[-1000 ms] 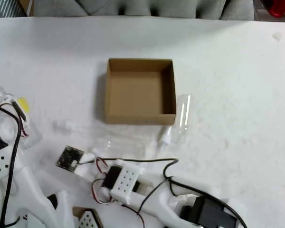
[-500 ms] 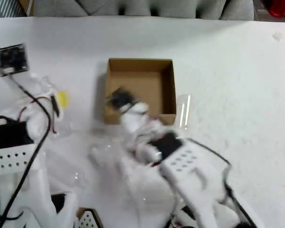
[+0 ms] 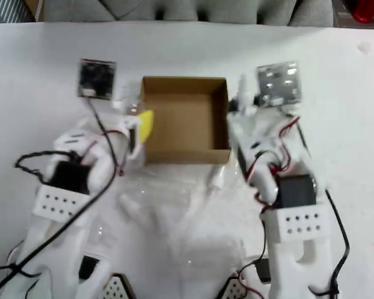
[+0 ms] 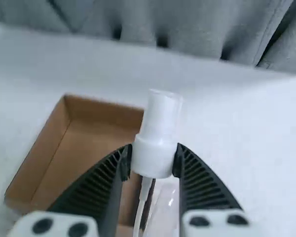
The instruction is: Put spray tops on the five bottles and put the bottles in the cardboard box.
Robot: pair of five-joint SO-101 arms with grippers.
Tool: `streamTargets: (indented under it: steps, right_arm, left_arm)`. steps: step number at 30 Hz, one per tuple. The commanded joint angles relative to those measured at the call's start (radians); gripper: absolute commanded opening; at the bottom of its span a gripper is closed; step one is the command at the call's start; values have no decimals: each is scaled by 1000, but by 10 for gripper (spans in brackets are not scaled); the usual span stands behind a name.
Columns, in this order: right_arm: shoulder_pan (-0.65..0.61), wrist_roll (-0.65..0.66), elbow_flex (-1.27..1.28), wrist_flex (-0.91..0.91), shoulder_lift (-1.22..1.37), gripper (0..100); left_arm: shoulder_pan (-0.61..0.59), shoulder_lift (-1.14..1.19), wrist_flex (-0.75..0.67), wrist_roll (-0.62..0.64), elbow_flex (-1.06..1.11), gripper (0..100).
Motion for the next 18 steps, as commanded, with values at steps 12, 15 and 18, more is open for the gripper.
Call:
streamTargets:
  steps: [12, 15, 18]
  right_arm:
    - [-73, -5, -138, -650, 263, 73]
    - [-127, -5, -192, -746, 335, 73]
    - [-180, -5, -272, -822, 412, 73]
  left_arm:
    - [70, -41, -586, 12, 311, 21]
    - [42, -41, -651, 12, 347, 21]
    - [39, -41, -775, 14, 407, 21]
